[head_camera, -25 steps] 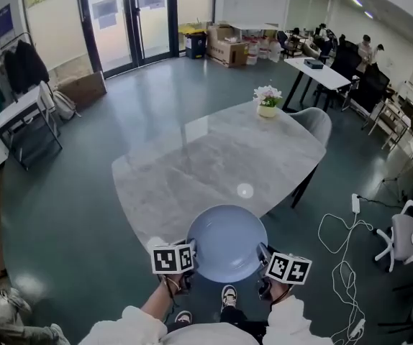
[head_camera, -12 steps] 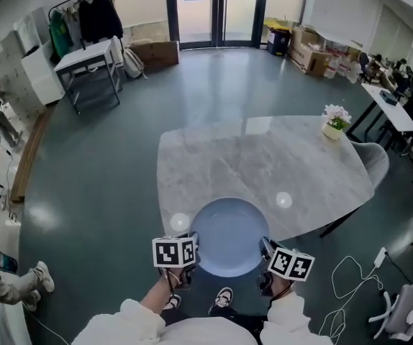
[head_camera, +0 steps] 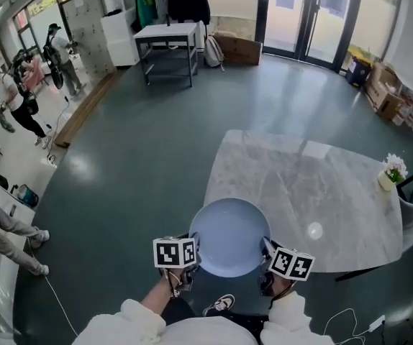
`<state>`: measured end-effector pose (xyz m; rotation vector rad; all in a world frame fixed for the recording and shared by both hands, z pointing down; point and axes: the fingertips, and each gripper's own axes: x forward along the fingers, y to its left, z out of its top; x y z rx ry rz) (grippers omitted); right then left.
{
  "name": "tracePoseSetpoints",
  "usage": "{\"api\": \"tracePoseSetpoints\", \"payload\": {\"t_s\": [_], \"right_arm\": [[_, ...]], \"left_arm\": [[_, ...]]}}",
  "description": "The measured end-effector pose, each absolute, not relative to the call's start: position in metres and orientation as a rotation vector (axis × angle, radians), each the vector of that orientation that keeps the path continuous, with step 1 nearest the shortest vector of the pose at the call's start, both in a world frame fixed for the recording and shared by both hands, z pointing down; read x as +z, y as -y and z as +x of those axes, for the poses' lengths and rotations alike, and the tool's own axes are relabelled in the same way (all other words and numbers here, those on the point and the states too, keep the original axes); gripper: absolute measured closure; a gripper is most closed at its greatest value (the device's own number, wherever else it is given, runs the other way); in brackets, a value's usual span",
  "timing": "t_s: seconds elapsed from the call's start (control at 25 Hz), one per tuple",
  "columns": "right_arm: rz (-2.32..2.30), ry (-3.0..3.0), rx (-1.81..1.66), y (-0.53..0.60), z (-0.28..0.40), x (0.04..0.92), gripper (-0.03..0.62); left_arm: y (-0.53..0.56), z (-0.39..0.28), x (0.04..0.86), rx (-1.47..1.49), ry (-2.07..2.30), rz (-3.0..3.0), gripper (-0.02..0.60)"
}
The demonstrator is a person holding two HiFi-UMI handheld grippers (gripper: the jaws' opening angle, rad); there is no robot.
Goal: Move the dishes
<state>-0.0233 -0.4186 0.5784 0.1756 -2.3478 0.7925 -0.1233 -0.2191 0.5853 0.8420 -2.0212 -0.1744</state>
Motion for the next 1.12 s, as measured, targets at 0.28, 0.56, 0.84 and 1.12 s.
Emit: {"api": "tracePoseSetpoints", "payload": {"t_s": [0.28, 0.56, 0.84, 1.12], "right_arm": [[0.032, 2.29, 0.738, 0.367, -0.055, 0.593, 0.516], [0.125, 2.273, 0.757, 0.364, -0.05, 0.601, 0.516], [0.216, 2.255, 0.794, 0.39, -0.039, 0.623, 0.516], [0.298, 2.234, 0.824, 0.424, -0.039, 0.645, 0.516]], "left_arm": [[0.156, -0.126, 0.601, -0.225, 2.027, 0.691, 0.548], [0.161, -0.142, 0.612, -0.21, 1.979, 0.747, 0.548], [0.197, -0.146, 0.631, -0.157, 1.929, 0.829, 0.548], [0.236, -0.154, 0.655, -0.149, 1.893, 0.87, 0.548]]}}
